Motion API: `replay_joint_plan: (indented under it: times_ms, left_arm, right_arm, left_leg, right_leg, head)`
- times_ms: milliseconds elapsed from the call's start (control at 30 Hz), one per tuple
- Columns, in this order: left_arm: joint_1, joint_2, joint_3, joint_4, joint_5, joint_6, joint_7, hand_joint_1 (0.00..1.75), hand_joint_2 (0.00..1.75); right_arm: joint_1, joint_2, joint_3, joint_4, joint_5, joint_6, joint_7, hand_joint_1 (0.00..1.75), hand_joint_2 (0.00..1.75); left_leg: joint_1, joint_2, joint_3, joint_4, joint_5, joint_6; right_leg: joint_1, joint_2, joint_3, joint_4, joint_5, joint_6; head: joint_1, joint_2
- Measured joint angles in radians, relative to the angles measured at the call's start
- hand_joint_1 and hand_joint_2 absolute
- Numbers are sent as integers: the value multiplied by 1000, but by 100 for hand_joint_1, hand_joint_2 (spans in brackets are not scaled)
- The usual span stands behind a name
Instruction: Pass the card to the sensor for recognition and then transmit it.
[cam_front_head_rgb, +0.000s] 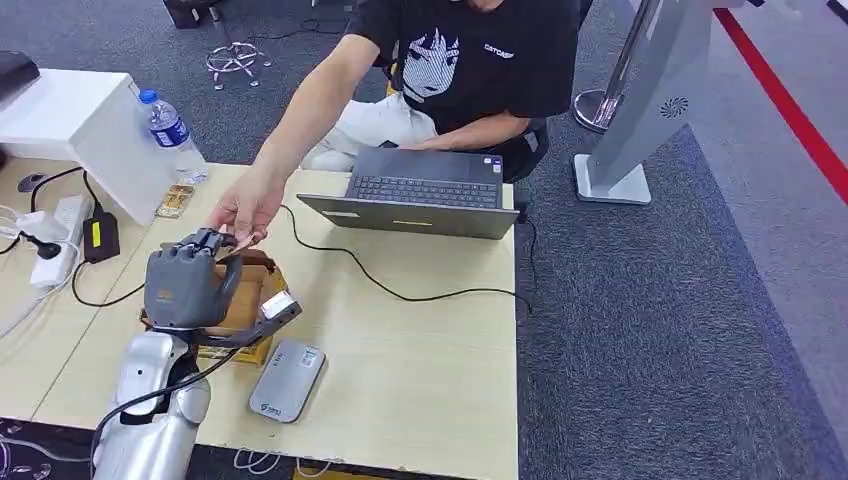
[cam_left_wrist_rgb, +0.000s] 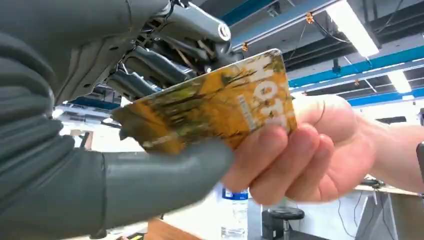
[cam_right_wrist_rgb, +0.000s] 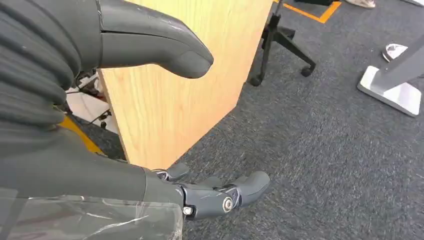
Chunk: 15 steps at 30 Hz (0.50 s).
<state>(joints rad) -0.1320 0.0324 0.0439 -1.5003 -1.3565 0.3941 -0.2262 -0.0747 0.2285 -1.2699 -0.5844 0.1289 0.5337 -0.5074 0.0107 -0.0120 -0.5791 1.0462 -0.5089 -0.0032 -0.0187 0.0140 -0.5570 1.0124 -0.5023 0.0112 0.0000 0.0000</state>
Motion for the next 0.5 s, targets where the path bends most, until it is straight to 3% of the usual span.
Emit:
replay_joint_plan:
  times_ms: [267,500]
  left_arm:
    - [14,-33,0,-3,39,0,-48,0,175]
    - [118,-27,-69,-62,158,-122,-162,0,175]
  right_arm:
    - [0,1,0,-1,-2,-2,4,0,175]
    - [0,2,-1,0,-5,-6,5,0,175]
  left_leg:
    - [0,0,0,0,0,0]
    - [0,0,0,0,-1,0]
  right_leg:
    - [0,0,0,0,0,0]
    - [0,0,0,0,0,0]
  head:
    - [0,0]
    - [0,0]
